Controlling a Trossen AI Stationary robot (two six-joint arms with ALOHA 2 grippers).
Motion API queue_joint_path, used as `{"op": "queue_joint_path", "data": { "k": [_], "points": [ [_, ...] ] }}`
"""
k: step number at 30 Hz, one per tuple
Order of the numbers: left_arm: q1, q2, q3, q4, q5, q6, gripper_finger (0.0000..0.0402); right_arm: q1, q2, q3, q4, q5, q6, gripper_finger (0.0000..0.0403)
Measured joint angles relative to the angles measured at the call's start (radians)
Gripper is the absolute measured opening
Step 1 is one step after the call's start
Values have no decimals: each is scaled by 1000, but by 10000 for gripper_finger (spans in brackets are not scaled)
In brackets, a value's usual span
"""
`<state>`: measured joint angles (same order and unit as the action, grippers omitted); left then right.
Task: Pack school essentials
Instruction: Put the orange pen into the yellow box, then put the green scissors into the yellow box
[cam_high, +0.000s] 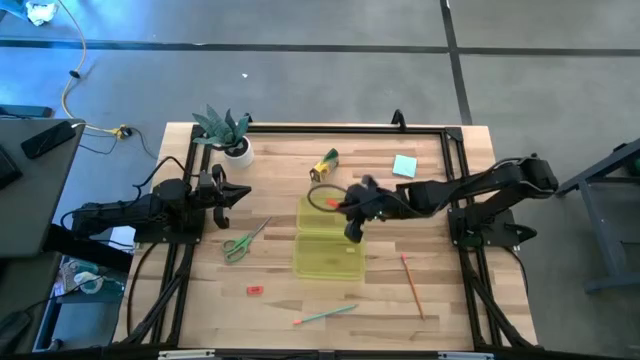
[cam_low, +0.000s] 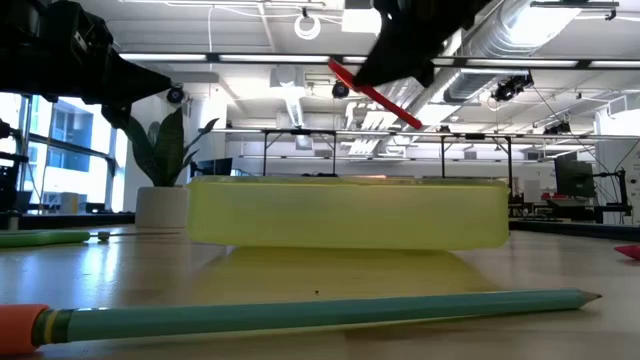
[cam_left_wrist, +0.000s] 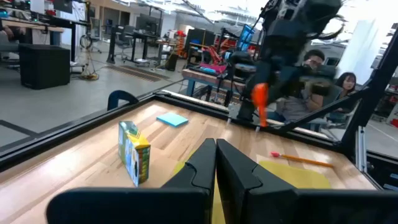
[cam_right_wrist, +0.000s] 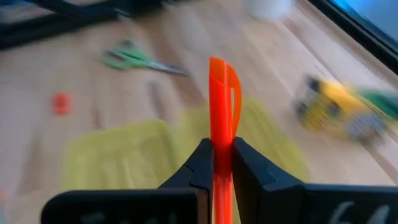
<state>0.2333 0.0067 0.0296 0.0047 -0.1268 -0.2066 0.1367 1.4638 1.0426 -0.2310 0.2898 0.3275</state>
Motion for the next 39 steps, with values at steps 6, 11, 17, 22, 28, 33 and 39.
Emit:
{"op": "queue_joint_path", "data": {
  "k": [6,11,17,22,28,33,39],
  "points": [
    [0,0,0,-1,-17,28,3,54,123,-10,131,-61,-138,20],
    [0,0,0,-1,-17,32,3,67,270,-10,161,-103,-151,20],
    [0,0,0,-20,-16,26,3,67,364,-11,168,-141,-153,21],
    [0,0,0,-19,-16,26,3,67,369,-11,161,-152,-153,21],
    [0,0,0,-17,-20,27,3,67,369,-11,161,-141,-153,57],
    [0,0,0,-17,-21,52,11,67,357,-11,155,-107,-146,117],
    [0,0,0,-17,-21,72,48,65,305,-11,134,-101,-132,158]
  ]
}}
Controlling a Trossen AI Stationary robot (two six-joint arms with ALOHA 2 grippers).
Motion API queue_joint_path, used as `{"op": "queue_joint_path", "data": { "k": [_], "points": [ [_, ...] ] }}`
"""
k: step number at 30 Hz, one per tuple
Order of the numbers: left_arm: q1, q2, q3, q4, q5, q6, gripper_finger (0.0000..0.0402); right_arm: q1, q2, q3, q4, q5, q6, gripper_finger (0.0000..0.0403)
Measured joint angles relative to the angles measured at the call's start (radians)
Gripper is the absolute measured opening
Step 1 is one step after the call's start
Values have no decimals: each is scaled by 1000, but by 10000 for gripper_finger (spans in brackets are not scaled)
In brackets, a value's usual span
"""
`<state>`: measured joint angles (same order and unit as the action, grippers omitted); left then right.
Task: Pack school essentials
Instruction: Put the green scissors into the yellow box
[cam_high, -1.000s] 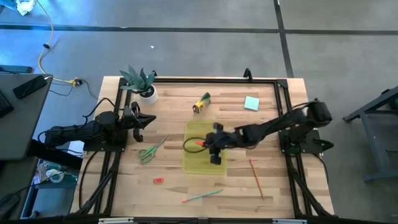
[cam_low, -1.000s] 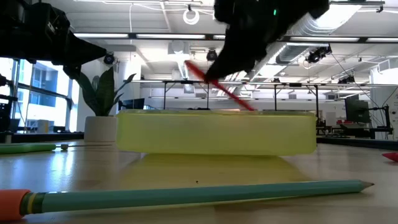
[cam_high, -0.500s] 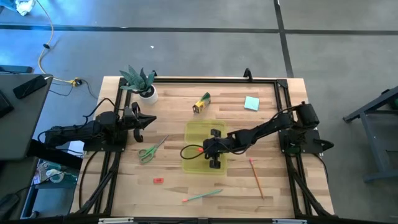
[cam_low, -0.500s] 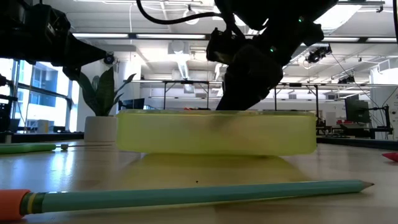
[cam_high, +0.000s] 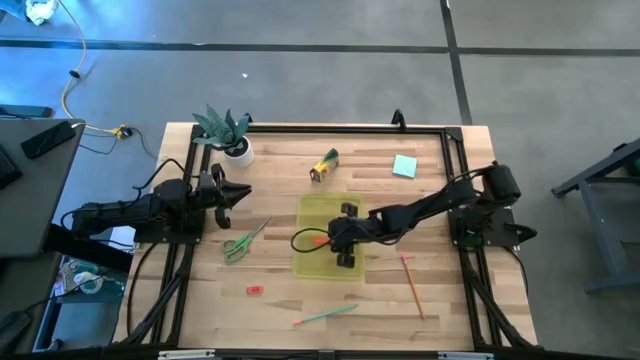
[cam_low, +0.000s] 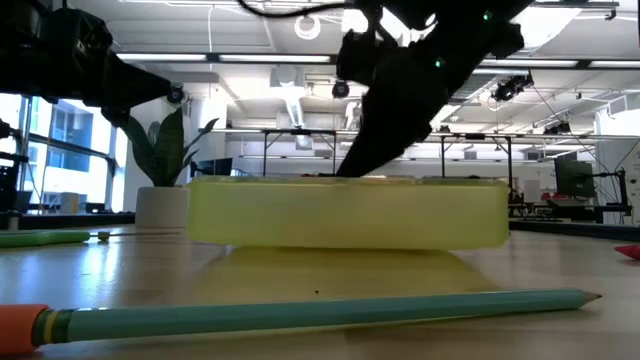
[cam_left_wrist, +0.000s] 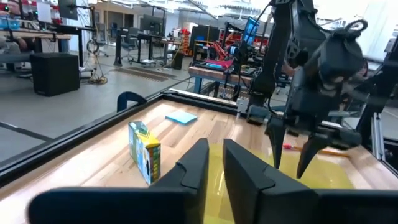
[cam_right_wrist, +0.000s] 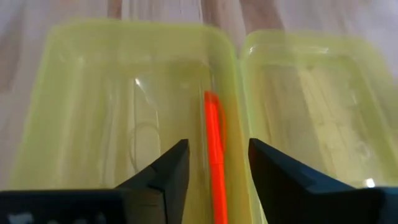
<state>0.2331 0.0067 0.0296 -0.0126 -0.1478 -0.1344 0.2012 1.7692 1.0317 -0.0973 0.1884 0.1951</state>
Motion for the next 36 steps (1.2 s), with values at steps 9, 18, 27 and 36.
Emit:
{"op": "queue_joint_path", "data": {
  "k": [9,18,27,36],
  "points": [
    [0,0,0,0,0,31,141,0,-174,0,-147,117,13,154],
    [0,0,4,88,10,-20,185,0,-382,0,-265,299,50,151],
    [-1,78,163,32,76,-49,162,0,-515,0,-375,385,121,151],
    [-1,337,413,-263,79,-136,152,0,-522,0,-431,384,146,151]
  ]
}}
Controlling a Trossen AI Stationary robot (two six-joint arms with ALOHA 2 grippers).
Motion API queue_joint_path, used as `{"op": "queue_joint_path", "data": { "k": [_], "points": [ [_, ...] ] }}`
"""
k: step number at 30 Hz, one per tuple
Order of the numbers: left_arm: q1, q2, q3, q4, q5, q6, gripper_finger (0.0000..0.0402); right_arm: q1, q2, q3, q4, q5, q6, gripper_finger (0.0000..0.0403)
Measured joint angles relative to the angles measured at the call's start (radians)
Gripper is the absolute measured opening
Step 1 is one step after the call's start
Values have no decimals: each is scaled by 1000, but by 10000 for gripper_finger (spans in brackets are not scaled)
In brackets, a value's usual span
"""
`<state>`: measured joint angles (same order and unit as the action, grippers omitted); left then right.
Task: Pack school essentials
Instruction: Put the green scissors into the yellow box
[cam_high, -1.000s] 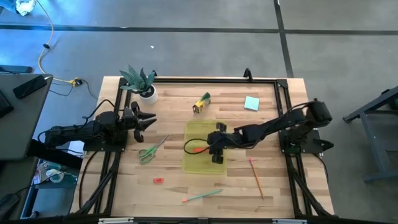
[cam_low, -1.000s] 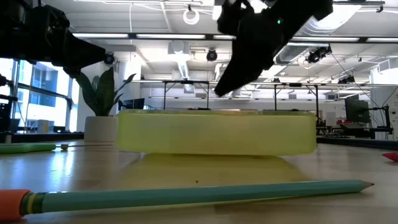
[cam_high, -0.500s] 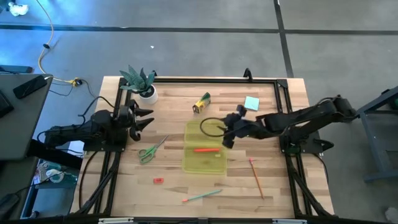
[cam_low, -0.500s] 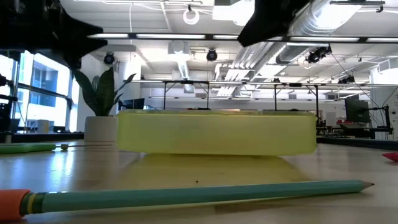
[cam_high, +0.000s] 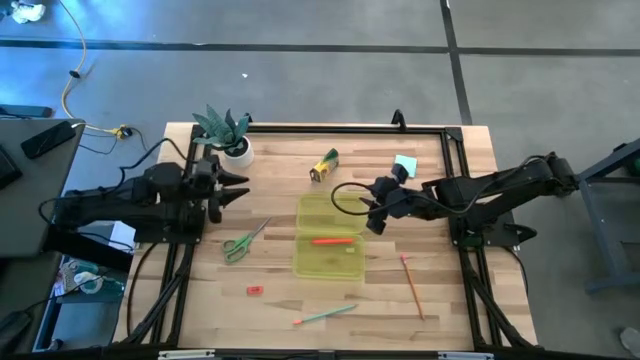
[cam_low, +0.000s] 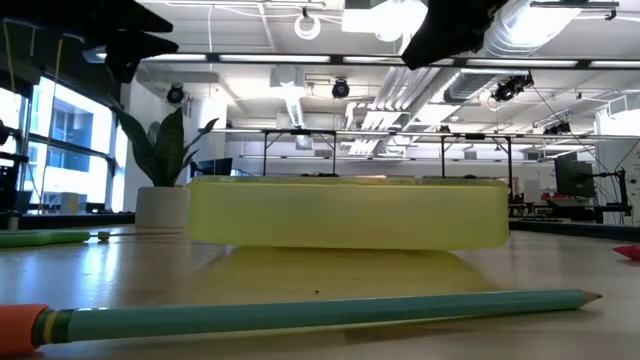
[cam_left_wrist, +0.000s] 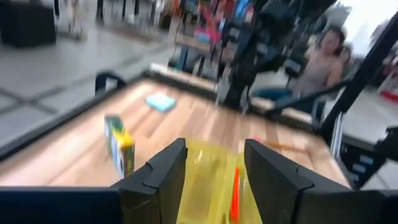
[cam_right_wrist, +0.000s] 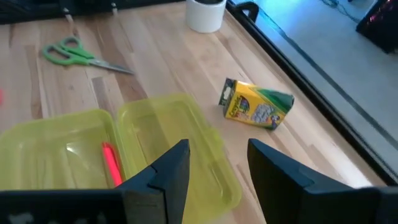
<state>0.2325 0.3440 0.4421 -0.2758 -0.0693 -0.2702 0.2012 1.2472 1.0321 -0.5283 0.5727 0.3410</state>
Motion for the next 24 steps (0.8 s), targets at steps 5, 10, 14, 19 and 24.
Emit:
{"op": "queue_joint_path", "data": {
  "k": [5,10,14,19,24],
  "points": [
    [0,138,132,-150,6,-55,152,0,0,0,-62,0,64,152],
    [-3,244,238,-262,51,-138,152,0,0,0,-143,0,132,152],
    [-36,306,295,-329,89,-199,152,0,0,0,-173,0,161,152],
    [-133,359,308,-418,91,-292,152,0,1,0,-174,0,179,152],
    [-260,418,308,-492,84,-401,152,0,1,0,-174,0,179,152]
  ]
}}
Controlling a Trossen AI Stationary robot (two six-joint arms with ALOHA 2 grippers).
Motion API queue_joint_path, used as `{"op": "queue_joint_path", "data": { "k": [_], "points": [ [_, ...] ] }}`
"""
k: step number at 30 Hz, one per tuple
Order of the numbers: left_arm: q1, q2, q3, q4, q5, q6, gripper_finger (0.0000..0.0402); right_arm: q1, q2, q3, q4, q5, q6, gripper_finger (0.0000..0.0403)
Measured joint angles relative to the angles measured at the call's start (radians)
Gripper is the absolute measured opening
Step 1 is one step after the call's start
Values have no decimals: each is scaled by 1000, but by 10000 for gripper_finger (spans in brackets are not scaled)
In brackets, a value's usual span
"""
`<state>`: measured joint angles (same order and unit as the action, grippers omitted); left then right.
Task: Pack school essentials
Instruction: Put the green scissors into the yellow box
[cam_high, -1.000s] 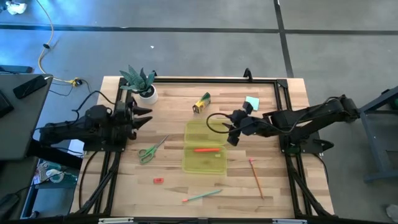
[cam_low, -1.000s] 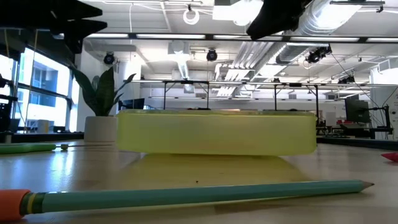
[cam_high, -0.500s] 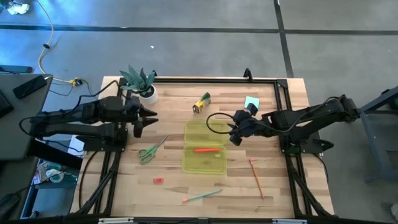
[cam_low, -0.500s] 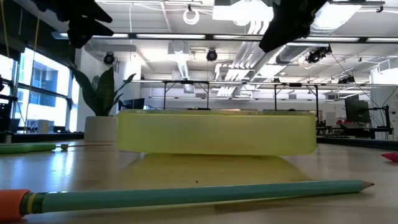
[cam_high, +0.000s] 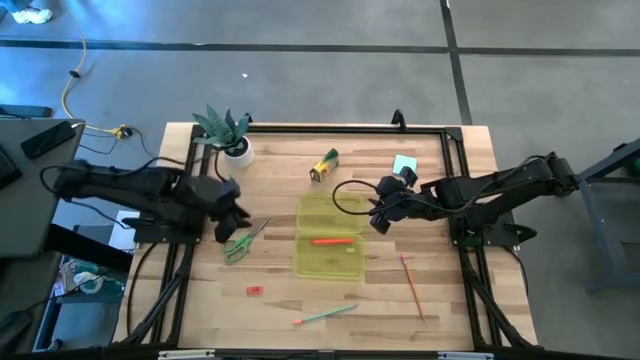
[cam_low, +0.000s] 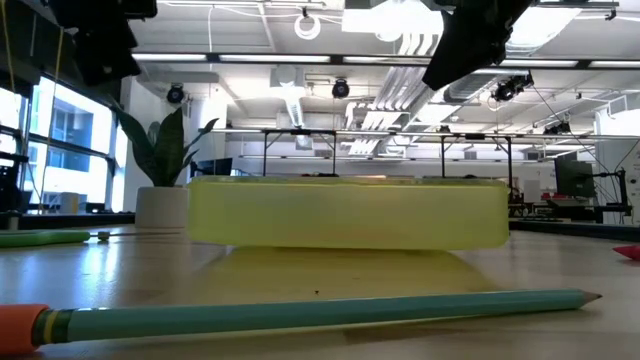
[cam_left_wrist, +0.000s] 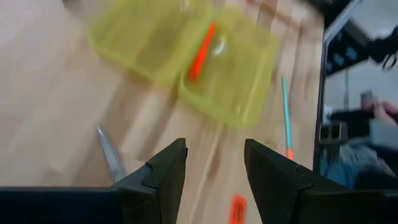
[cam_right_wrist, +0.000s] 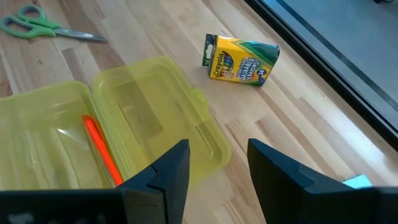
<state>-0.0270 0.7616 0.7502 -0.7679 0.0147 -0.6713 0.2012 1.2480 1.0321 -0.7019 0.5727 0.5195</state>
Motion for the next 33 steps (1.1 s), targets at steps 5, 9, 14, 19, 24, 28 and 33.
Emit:
{"op": "queue_joint_path", "data": {
  "k": [5,9,14,19,24,28,33],
  "points": [
    [-129,59,0,20,-30,-75,152,0,0,0,2,0,0,152],
    [-205,91,4,30,-36,-141,152,0,0,0,2,0,0,152],
    [-286,133,58,29,-59,-207,146,0,0,0,2,0,0,152],
    [-359,182,110,27,-83,-242,136,0,0,0,3,0,0,152],
    [-431,234,116,2,-108,-283,129,0,0,0,3,0,0,152],
    [-482,292,116,-80,-137,-342,129,0,0,0,2,0,0,152],
    [-513,372,116,-160,-158,-459,129,0,0,0,3,0,1,152]
  ]
}}
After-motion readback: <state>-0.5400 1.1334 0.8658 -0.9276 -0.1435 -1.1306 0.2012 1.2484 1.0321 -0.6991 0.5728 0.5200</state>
